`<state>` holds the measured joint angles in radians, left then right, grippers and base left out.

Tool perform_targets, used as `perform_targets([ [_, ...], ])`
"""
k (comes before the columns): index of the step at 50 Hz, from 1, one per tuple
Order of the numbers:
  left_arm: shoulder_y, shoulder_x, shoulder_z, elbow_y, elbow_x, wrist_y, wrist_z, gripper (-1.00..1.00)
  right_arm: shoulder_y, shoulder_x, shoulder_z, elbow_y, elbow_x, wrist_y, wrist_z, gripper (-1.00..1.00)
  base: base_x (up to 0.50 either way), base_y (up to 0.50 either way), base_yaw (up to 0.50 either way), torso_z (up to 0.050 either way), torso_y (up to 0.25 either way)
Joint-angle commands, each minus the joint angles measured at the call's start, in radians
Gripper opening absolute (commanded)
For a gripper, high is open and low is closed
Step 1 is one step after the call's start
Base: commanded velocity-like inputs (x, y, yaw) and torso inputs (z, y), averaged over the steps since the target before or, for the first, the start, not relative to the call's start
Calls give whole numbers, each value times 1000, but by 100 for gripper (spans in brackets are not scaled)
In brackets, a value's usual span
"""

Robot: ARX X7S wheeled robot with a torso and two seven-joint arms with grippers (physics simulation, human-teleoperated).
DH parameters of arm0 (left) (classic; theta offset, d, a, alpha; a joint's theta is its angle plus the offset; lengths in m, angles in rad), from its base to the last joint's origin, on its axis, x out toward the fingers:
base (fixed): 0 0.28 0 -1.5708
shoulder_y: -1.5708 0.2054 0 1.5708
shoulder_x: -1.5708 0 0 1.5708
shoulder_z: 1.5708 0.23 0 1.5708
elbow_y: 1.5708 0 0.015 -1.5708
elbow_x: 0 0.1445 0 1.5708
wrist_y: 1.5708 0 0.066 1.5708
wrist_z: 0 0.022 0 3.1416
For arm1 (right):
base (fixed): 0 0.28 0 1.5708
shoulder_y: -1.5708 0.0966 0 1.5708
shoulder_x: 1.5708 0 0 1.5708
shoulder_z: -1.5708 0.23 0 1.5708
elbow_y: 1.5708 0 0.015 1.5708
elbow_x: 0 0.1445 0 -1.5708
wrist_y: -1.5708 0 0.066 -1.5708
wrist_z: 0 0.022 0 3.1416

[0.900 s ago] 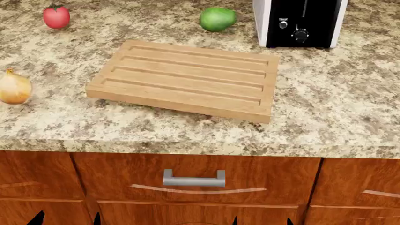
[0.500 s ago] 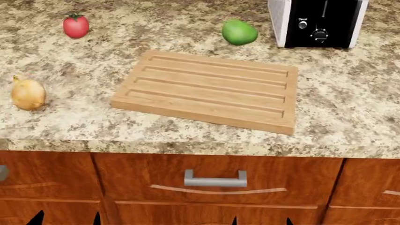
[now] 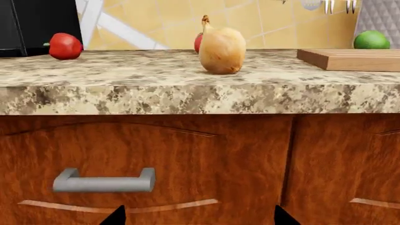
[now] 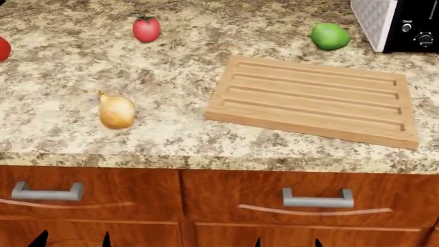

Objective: Place the avocado, onion, tomato and bell pepper on the cutting board.

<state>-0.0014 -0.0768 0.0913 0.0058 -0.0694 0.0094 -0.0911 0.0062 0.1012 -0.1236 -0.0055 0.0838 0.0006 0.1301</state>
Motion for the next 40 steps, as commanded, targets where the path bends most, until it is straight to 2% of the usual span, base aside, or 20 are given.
perform_targets([
  [1,-1,-14,16,3,-12,0,-17,100,2,12,-14,0,11,-1,15,100,0,500,0,0,0],
  [40,-16,-50,68,-19,-25,11,-68,100,11,39,-49,1,39,5,50,100,0,491,0,0,0],
])
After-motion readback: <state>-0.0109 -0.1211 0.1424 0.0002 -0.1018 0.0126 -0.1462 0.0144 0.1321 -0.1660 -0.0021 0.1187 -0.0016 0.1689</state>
